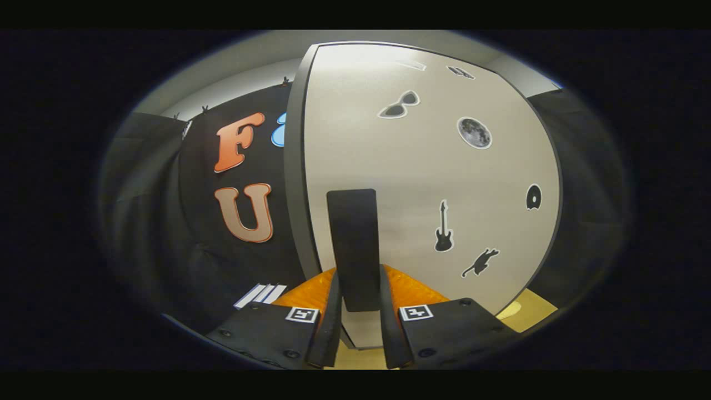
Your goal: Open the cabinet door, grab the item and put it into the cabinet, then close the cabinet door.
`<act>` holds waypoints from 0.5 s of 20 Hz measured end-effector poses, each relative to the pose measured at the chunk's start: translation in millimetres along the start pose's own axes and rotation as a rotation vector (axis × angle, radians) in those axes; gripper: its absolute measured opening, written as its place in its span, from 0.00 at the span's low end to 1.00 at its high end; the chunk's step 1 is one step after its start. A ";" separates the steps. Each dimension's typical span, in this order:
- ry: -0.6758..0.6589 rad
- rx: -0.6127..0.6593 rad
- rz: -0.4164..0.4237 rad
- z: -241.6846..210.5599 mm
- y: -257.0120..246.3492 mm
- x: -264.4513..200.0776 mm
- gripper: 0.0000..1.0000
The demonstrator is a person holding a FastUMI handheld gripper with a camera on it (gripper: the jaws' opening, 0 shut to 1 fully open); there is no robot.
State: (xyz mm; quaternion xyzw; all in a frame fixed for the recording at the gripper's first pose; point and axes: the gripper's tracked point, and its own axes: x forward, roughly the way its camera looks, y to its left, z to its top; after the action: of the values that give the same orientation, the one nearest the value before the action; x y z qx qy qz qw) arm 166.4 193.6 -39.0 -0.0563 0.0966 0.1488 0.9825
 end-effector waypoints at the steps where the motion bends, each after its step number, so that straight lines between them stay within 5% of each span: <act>1: 0.005 -0.002 -0.004 -1.0 -0.4 -1.3 0.40; 10: -0.013 0.018 -0.033 -0.7 -0.5 -5.9 0.25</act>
State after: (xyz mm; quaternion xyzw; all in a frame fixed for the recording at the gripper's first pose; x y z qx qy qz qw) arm 160.9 191.3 -38.3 -0.0481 0.0903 0.1319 0.9860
